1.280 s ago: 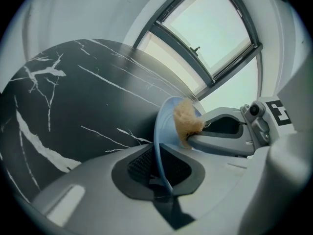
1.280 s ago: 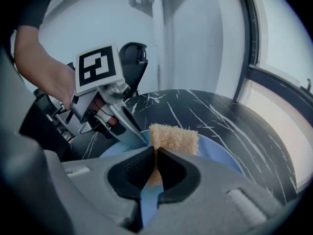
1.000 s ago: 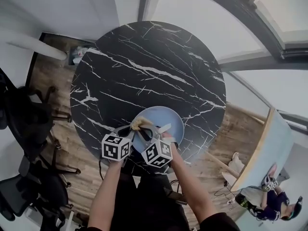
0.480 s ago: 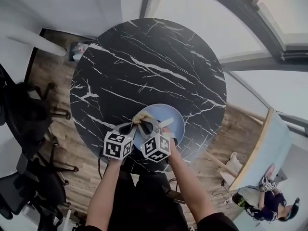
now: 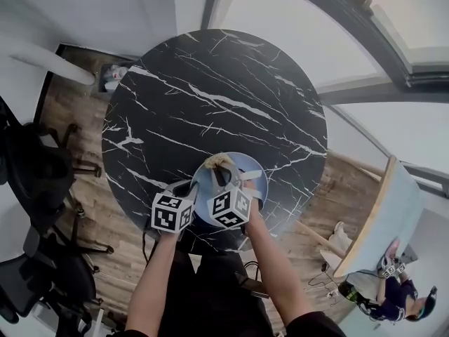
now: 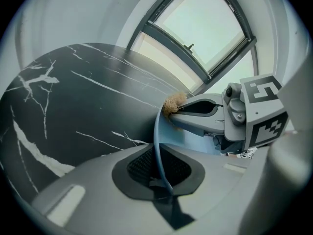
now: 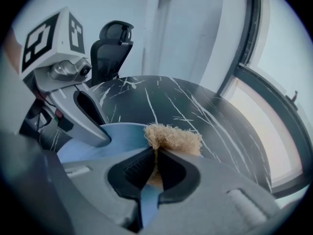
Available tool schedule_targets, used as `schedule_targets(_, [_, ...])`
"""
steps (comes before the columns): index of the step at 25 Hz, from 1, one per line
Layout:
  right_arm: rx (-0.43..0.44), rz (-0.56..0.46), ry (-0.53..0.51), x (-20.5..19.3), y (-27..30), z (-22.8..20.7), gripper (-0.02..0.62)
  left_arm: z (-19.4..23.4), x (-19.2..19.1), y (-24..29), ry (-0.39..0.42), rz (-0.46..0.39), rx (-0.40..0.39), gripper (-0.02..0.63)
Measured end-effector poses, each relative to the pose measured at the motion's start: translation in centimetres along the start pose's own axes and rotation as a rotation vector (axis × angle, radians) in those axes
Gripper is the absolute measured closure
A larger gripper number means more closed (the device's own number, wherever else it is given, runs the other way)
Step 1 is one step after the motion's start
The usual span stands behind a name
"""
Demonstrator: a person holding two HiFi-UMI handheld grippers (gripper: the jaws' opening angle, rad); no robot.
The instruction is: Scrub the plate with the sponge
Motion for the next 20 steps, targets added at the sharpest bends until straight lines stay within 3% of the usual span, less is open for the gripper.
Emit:
schedule_targets(10, [-0.150,0.136,-0.031,-1.7,0.2,-2.5,0.572,0.2,-0.2,0.0,-0.026,-0.026,-0.011,0.584])
schedule_targets(20, [-0.238,0.300,-0.100,-4.4,-0.8,-3.8,0.572,0.3,-0.3,-0.2,-0.073,-0.060,-0.022,0.589])
Point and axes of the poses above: the fingertips, and each gripper's own axes: y forward along the fingers, z to its left, x out of its top, the point moved 9 cm from there along -y, backward along the fingers, and after that the axes turned 14 degrees about -x, right-handed, at the moved point
